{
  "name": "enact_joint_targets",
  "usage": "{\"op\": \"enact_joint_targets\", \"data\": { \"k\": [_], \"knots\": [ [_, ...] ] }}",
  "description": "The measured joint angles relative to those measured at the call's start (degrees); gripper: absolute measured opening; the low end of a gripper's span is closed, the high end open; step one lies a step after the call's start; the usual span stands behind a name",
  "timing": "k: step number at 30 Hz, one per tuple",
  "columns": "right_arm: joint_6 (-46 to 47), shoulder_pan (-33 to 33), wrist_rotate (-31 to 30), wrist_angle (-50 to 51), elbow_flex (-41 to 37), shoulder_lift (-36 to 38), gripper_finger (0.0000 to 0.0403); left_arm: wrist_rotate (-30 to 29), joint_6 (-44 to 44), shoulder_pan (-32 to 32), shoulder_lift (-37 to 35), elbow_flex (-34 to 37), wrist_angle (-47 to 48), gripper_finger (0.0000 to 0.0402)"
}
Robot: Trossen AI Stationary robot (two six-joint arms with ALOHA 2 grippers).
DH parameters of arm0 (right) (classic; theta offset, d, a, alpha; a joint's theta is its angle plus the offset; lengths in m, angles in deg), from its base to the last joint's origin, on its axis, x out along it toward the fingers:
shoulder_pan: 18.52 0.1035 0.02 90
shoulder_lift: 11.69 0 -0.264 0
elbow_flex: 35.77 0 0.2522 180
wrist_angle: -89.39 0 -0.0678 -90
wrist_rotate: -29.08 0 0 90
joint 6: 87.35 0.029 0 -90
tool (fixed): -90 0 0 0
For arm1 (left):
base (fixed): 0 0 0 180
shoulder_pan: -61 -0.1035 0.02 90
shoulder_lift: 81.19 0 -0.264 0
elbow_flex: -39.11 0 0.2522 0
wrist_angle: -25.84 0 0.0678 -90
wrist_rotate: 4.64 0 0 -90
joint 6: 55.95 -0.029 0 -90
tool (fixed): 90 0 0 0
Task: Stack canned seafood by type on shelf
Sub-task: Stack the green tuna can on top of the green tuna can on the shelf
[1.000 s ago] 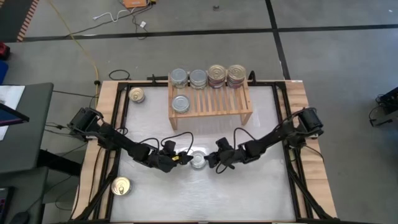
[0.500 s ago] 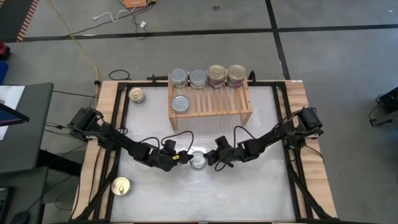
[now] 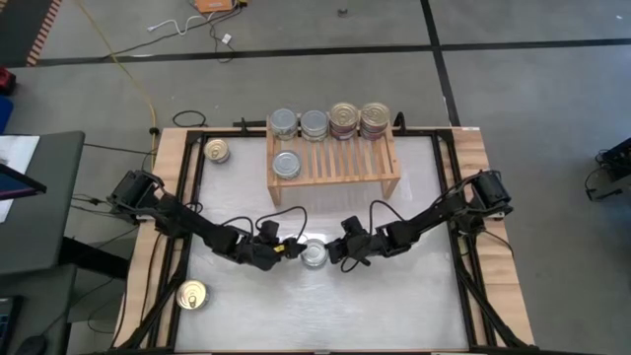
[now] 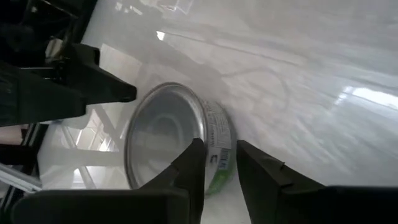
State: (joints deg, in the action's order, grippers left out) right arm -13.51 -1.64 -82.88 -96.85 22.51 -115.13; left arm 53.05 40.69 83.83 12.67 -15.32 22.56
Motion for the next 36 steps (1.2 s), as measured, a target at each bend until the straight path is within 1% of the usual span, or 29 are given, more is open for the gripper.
{"op": "enact_joint_targets", "data": {
  "k": [5,9,12,14,27,30,36],
  "knots": [
    [0.07,0.43,-0.01,-0.56,1.27,-0.29,0.0118,0.02,-0.02,-0.61,0.0,0.0,-0.14,0.027],
    [-1.86,0.72,0.17,0.41,4.29,-3.14,0.0118,0.01,-0.02,-1.17,0.0,0.0,-0.59,0.027],
    [-1.38,0.08,2.62,2.19,5.53,-4.58,0.0119,0.0,-0.03,-1.21,0.0,0.0,-0.62,0.027],
    [-1.29,-0.22,3.87,1.74,5.51,-4.74,0.0119,0.04,-0.05,-1.21,0.0,0.0,-0.59,0.027],
    [-2.33,-0.36,4.09,1.35,5.46,-4.81,0.0116,3.42,-2.0,-1.14,-0.07,0.0,-0.31,0.027],
    [-2.33,-0.28,4.09,1.33,5.46,-4.81,0.0107,4.02,-1.99,-1.12,-0.07,0.0,-0.31,0.027],
    [-2.33,-0.02,4.04,1.22,5.46,-4.81,0.0071,4.3,-1.64,-1.12,-0.09,0.0,-0.39,0.027]
  ]
}}
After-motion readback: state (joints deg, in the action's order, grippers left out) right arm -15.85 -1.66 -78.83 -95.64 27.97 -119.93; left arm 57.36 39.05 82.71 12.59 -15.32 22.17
